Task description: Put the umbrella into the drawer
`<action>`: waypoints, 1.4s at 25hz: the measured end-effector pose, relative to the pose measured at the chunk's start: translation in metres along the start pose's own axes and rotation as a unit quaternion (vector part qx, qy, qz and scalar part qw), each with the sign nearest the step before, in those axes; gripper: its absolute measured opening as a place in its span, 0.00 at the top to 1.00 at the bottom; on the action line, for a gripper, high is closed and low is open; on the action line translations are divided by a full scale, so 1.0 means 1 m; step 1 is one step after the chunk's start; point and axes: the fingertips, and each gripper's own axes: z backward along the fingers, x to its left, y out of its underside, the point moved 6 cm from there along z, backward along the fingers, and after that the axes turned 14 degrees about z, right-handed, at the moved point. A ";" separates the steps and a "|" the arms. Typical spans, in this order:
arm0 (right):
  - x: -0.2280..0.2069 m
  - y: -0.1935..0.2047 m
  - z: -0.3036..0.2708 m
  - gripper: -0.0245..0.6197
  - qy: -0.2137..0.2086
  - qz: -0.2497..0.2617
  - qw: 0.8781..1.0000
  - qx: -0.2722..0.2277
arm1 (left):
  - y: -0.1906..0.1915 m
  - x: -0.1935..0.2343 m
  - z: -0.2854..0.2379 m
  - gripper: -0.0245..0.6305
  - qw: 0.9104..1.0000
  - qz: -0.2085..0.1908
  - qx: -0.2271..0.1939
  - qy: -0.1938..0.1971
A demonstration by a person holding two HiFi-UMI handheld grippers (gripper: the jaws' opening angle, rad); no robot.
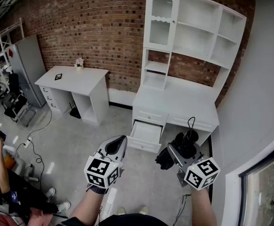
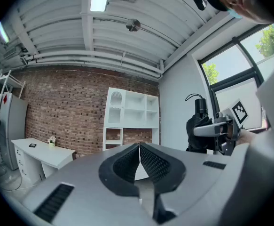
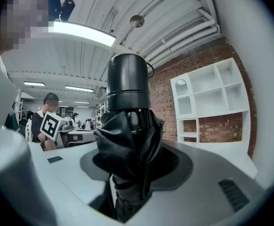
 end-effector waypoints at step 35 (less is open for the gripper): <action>-0.063 0.019 0.024 0.67 -0.020 -0.009 1.000 -0.005 | 0.009 -0.050 -0.040 0.95 1.000 -0.008 0.000 -0.029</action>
